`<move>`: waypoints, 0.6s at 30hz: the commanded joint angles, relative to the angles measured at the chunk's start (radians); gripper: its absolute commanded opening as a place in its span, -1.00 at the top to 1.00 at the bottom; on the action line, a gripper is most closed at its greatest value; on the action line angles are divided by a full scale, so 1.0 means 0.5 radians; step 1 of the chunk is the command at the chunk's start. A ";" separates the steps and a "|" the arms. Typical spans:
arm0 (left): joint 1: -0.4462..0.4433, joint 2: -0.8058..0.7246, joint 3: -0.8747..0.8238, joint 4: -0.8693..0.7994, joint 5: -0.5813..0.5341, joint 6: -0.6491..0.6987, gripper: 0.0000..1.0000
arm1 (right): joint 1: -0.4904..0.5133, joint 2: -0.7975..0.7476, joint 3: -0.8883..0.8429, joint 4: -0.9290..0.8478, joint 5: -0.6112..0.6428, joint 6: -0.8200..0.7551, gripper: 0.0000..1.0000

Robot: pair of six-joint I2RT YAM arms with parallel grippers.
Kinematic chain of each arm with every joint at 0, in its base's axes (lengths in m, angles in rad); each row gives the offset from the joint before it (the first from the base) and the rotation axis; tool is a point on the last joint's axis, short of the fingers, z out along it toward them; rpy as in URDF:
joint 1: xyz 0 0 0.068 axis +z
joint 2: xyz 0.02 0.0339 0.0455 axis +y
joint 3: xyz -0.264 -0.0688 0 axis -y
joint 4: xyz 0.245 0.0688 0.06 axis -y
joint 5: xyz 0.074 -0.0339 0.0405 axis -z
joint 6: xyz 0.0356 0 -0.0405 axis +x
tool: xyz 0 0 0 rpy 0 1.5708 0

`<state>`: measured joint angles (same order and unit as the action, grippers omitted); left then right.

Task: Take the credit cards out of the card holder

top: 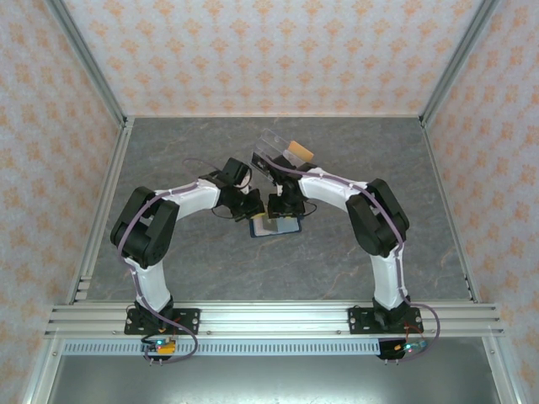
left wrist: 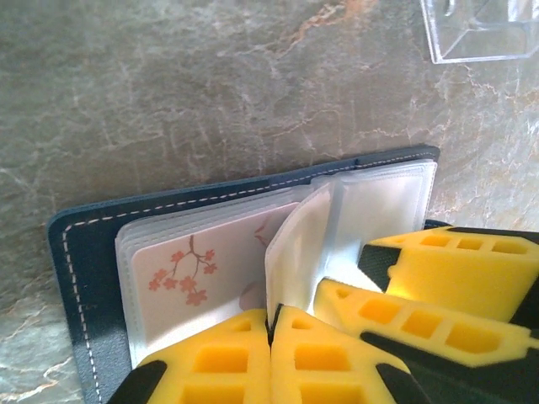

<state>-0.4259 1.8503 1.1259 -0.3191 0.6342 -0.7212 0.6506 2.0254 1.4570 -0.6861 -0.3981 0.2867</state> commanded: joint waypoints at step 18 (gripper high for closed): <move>-0.014 -0.087 0.166 -0.182 0.058 0.064 0.32 | -0.291 -0.661 -0.496 0.543 -0.480 0.173 0.04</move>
<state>-0.4240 1.8259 1.1984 -0.4618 0.6006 -0.6529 0.5285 1.7390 1.2385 -0.4648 -0.6693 0.3408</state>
